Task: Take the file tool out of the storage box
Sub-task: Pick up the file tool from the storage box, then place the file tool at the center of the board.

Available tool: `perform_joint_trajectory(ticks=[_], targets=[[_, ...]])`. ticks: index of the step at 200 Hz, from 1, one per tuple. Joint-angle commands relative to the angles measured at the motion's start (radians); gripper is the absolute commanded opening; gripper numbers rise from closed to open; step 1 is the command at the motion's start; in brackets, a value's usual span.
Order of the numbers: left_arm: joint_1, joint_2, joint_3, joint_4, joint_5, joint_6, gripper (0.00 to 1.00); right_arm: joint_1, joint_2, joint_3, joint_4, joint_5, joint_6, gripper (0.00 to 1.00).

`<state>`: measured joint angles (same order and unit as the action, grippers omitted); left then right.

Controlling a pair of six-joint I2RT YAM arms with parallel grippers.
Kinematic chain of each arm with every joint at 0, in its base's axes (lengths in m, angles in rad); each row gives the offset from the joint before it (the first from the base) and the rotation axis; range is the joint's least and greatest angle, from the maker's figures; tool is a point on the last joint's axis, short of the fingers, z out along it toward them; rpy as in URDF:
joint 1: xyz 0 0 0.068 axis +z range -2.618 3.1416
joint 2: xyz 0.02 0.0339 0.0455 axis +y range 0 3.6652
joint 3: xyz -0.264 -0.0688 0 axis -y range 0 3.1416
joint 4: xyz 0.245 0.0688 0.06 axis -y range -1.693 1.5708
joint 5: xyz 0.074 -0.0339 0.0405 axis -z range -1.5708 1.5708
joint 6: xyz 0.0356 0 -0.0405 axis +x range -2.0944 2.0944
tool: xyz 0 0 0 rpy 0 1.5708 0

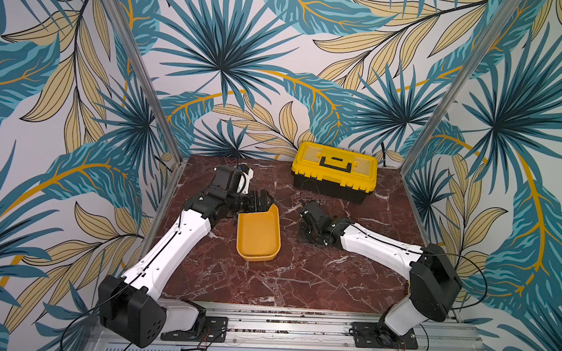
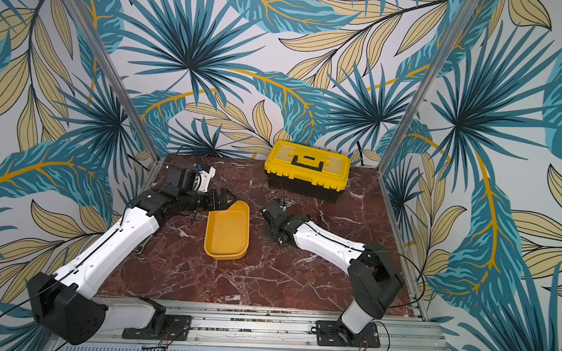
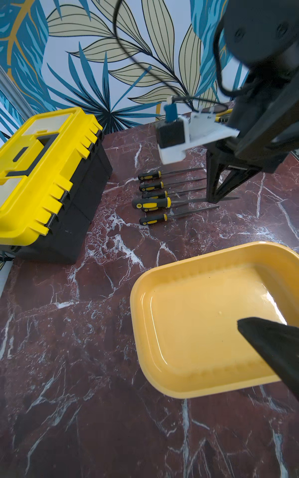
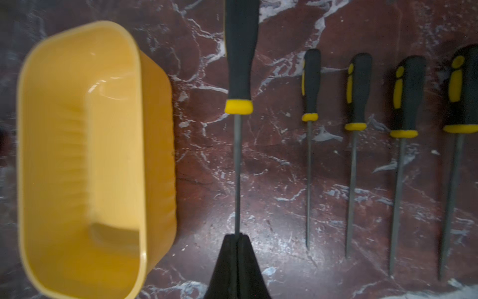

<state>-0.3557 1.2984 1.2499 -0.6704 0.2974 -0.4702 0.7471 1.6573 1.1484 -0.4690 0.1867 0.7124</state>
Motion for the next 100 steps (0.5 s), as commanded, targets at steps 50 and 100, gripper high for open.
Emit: perform_joint_trajectory(ticks=[50, 100], targets=[[0.002, -0.149, -0.104, -0.039, -0.106, 0.055, 1.00, 0.006, 0.112, 0.032, -0.085, 0.096, -0.063, 0.00], [0.002, -0.211, -0.161, 0.023, -0.128, 0.039, 1.00, 0.006, 0.161, 0.054, -0.085, 0.089, -0.080, 0.00]])
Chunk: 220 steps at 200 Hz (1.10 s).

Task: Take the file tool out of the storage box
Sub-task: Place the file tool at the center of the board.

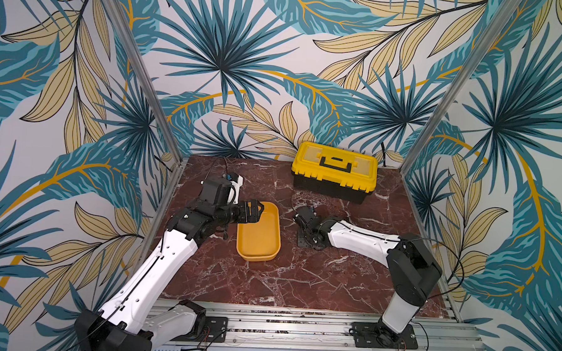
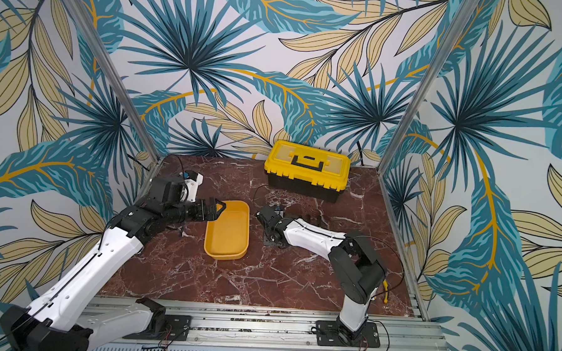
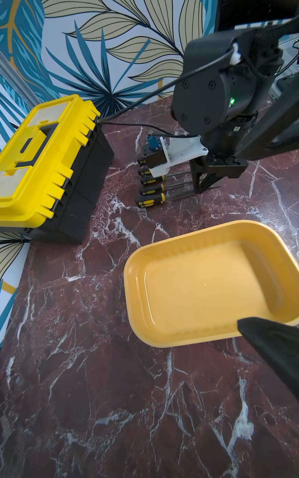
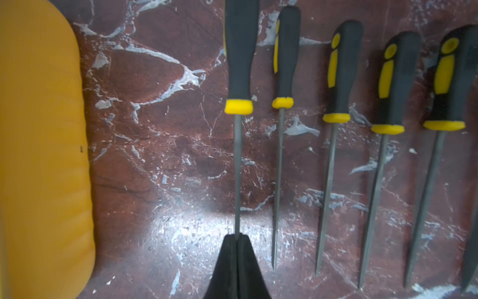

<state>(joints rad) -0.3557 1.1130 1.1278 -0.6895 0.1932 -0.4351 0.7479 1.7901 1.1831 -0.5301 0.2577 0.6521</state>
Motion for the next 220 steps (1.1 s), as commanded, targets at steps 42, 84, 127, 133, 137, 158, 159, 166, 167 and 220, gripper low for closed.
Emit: perform_joint_trajectory(ticks=[42, 84, 127, 133, 137, 158, 159, 166, 167, 220], targets=[[0.003, -0.030, -0.046, 0.028, -0.032, 0.002, 1.00, 0.005, 0.067, 0.038, -0.024, 0.037, -0.020, 0.00], [0.002, -0.044, -0.058, 0.034, -0.044, -0.003, 1.00, 0.004, 0.102, 0.052, -0.027, 0.043, -0.025, 0.00], [0.002, -0.045, -0.069, 0.039, -0.046, -0.010, 1.00, 0.004, 0.130, 0.066, -0.026, 0.042, -0.029, 0.00], [0.003, -0.044, -0.071, 0.038, -0.046, -0.010, 1.00, 0.005, 0.133, 0.067, -0.027, 0.042, -0.030, 0.00], [0.003, -0.045, -0.072, 0.037, -0.046, -0.010, 1.00, 0.004, 0.135, 0.068, -0.027, 0.043, -0.030, 0.00], [0.003, -0.047, -0.077, 0.035, -0.050, -0.011, 1.00, 0.004, 0.144, 0.074, -0.026, 0.041, -0.028, 0.00], [0.003, -0.047, -0.078, 0.035, -0.050, -0.011, 1.00, 0.004, 0.145, 0.074, -0.026, 0.041, -0.028, 0.00], [0.002, -0.048, -0.080, 0.036, -0.051, -0.011, 1.00, 0.004, 0.150, 0.075, -0.025, 0.039, -0.028, 0.00], [0.002, -0.047, -0.080, 0.036, -0.051, -0.011, 1.00, 0.005, 0.150, 0.075, -0.025, 0.039, -0.028, 0.00], [0.003, -0.051, -0.086, 0.031, -0.056, -0.014, 1.00, 0.004, 0.164, 0.071, -0.026, 0.043, -0.021, 0.00]])
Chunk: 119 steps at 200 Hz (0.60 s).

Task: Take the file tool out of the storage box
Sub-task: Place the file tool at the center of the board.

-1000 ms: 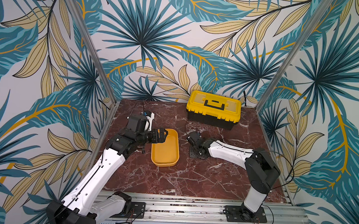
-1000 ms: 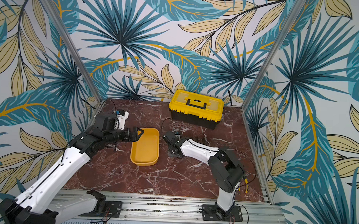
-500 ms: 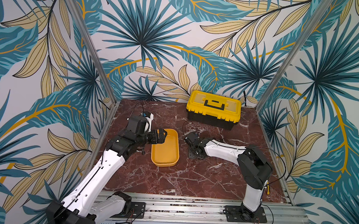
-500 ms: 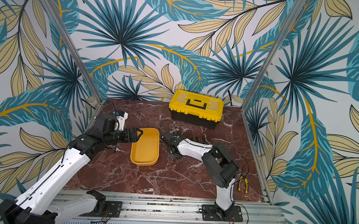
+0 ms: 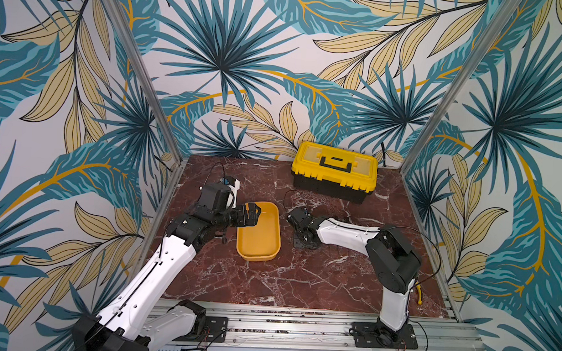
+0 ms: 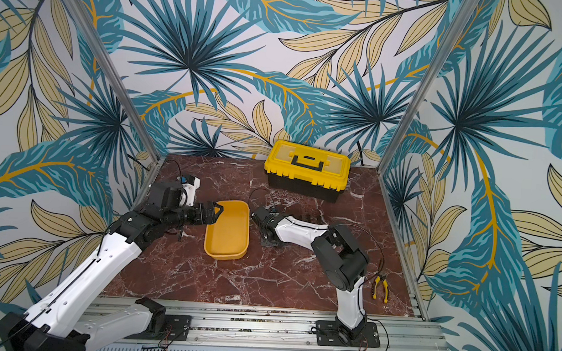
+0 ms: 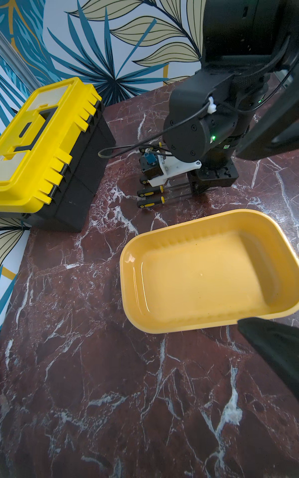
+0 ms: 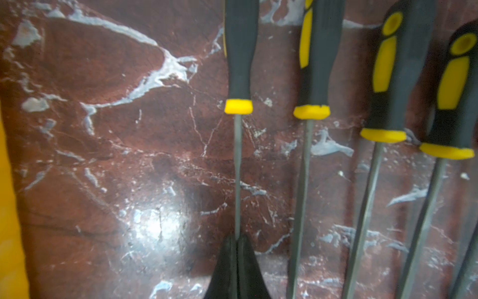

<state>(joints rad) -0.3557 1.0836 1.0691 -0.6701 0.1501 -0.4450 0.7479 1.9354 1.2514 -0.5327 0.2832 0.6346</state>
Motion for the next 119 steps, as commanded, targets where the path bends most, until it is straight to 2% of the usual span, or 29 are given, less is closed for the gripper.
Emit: perform_joint_trajectory(ticks=[1, 19, 37, 69, 93, 119], targets=[[0.003, -0.022, -0.028, 0.012, -0.013, -0.005, 1.00, 0.004, 0.019, 0.002, -0.024, 0.017, -0.004, 0.00], [0.002, -0.022, -0.029, 0.012, -0.012, -0.006, 1.00, 0.004, 0.021, 0.002, -0.024, 0.017, -0.001, 0.00], [0.002, -0.022, -0.029, 0.012, -0.015, -0.006, 1.00, 0.005, 0.025, 0.000, -0.024, 0.015, 0.002, 0.07], [0.002, -0.027, -0.031, 0.009, -0.027, -0.003, 1.00, 0.004, 0.021, -0.001, -0.024, 0.016, 0.001, 0.10], [0.002, -0.034, -0.031, 0.004, -0.043, 0.000, 1.00, 0.004, 0.008, 0.006, -0.032, 0.009, -0.003, 0.19], [0.002, -0.037, -0.028, -0.007, -0.055, 0.002, 1.00, 0.004, -0.032, 0.028, -0.061, 0.016, -0.017, 0.24]])
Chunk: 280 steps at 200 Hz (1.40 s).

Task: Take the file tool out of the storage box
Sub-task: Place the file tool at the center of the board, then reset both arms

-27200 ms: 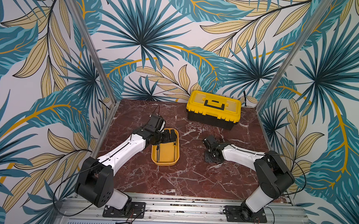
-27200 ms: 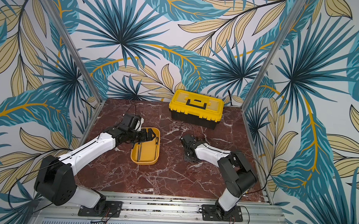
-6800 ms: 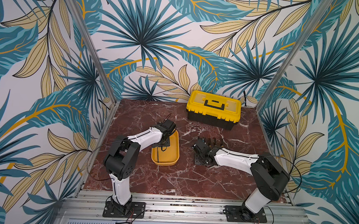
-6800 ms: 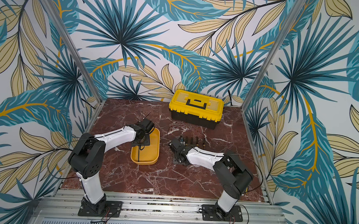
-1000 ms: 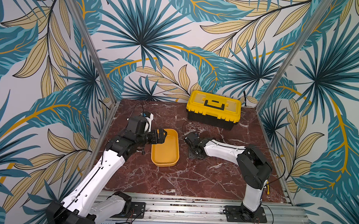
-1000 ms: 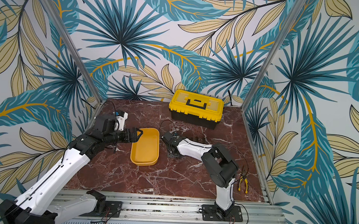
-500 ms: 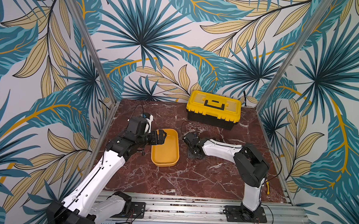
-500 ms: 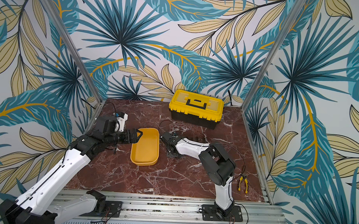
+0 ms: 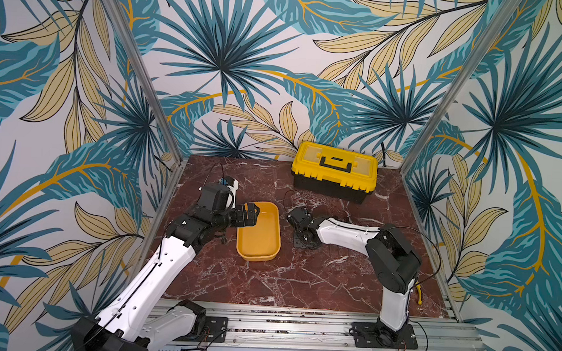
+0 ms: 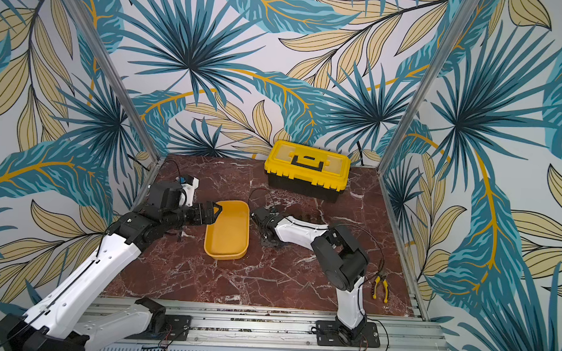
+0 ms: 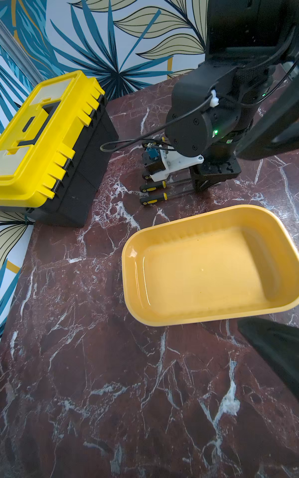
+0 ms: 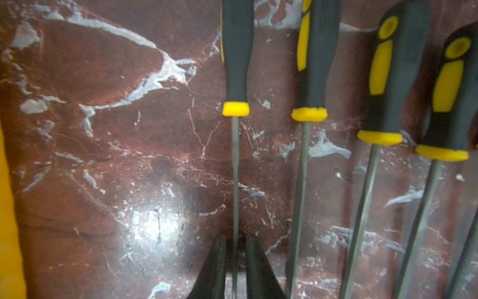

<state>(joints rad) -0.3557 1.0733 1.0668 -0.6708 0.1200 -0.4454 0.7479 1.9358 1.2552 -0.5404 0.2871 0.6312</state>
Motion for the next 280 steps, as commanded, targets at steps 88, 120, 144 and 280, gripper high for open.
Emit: perform_joint_trajectory(ticks=[88, 120, 144, 280], targets=[[0.002, -0.066, -0.108, 0.066, -0.147, 0.064, 1.00, -0.064, -0.340, 0.031, -0.112, -0.079, -0.200, 0.99], [0.002, -0.085, -0.166, 0.147, -0.172, 0.098, 1.00, -0.173, -0.484, -0.079, -0.065, -0.111, -0.252, 1.00], [0.001, -0.087, -0.191, 0.183, -0.209, 0.093, 1.00, -0.291, -0.604, -0.193, 0.017, -0.165, -0.291, 1.00], [0.012, -0.110, -0.365, 0.366, -0.452, 0.130, 1.00, -0.701, -0.811, -0.687, 0.653, -0.218, -0.507, 1.00]])
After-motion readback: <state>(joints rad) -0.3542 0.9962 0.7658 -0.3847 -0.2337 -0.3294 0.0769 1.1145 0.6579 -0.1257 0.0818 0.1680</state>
